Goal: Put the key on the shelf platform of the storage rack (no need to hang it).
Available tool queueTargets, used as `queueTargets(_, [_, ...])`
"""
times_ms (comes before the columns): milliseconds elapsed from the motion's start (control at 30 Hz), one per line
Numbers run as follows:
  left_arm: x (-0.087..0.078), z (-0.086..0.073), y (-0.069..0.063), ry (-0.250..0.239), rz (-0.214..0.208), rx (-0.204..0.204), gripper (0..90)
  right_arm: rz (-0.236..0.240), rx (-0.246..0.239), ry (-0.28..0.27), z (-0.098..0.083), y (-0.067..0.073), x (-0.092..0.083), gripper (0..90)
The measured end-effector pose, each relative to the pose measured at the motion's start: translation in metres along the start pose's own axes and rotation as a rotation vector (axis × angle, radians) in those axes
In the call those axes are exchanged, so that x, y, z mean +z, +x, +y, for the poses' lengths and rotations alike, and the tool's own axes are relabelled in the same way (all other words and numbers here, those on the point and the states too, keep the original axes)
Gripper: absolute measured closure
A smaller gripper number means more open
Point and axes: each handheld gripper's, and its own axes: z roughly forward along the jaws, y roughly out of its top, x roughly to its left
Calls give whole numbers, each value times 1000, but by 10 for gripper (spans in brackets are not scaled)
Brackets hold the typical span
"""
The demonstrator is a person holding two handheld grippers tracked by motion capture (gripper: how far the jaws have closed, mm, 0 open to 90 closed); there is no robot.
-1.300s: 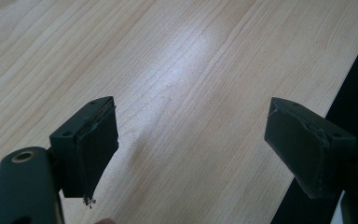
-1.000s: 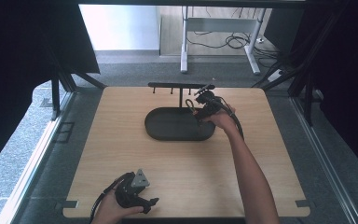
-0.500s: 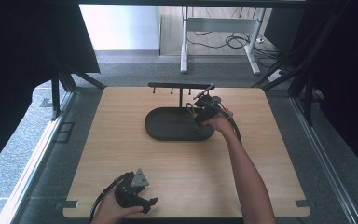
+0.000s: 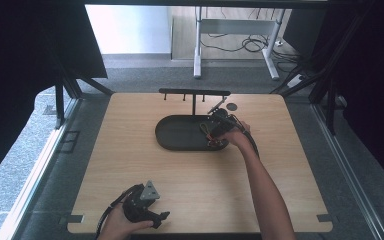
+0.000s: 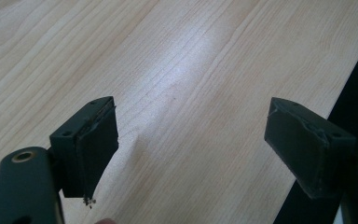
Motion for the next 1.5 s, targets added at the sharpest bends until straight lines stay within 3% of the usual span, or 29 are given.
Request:
queueTargets(167, [-1,0,1,-1,1,-1,179,-8,6,-15,-5,1,-10,536])
queueTargets(400, [1,0,0,1,2,1,179,13,12,-85,-24,5,-34,489])
queueTargets(833, [-3,0,2,-7,18,2,179,68,-12,-221,-85,24,-68,459])
queueTargets(1000, [-5,0,3,-13,22,-15,179,82,-22,-258,-118,32,-73,456])
queueTargets(1233, [-6,-1,5,-13,29,-20,179,90,8,-303,-162,36,-75,454])
queueTargets(1500, [-8,-2,7,-17,37,-30,179,95,44,-307,-201,36,-65,454])
